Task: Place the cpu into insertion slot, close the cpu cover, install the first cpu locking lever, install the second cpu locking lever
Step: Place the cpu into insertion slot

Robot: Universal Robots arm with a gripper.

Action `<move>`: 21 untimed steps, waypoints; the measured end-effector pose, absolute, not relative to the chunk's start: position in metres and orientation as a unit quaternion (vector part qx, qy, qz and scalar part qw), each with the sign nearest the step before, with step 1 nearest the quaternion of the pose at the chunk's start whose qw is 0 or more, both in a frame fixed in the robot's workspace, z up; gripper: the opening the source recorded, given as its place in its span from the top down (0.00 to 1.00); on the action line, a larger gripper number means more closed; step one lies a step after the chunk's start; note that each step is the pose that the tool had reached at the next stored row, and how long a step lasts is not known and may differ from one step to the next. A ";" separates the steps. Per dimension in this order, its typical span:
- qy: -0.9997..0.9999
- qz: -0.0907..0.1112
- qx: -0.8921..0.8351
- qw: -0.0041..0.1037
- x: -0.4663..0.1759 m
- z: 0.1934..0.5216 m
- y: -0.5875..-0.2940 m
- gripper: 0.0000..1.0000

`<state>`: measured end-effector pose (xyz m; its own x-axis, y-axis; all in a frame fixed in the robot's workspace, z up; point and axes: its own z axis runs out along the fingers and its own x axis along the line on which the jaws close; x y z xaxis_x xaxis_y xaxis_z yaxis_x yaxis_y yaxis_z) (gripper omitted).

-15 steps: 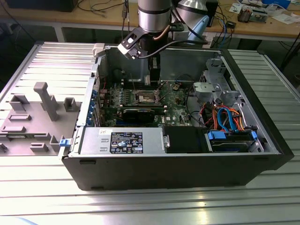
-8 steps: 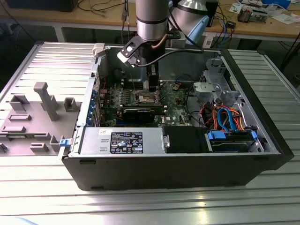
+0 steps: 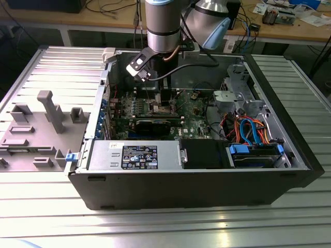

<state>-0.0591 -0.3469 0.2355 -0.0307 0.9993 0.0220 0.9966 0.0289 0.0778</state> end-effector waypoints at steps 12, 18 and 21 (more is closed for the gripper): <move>0.716 0.028 0.697 0.026 -0.059 0.223 -0.346 0.46; 0.714 0.028 0.699 0.026 -0.059 0.218 -0.346 0.46; 0.713 0.028 0.700 0.026 -0.059 0.218 -0.345 0.46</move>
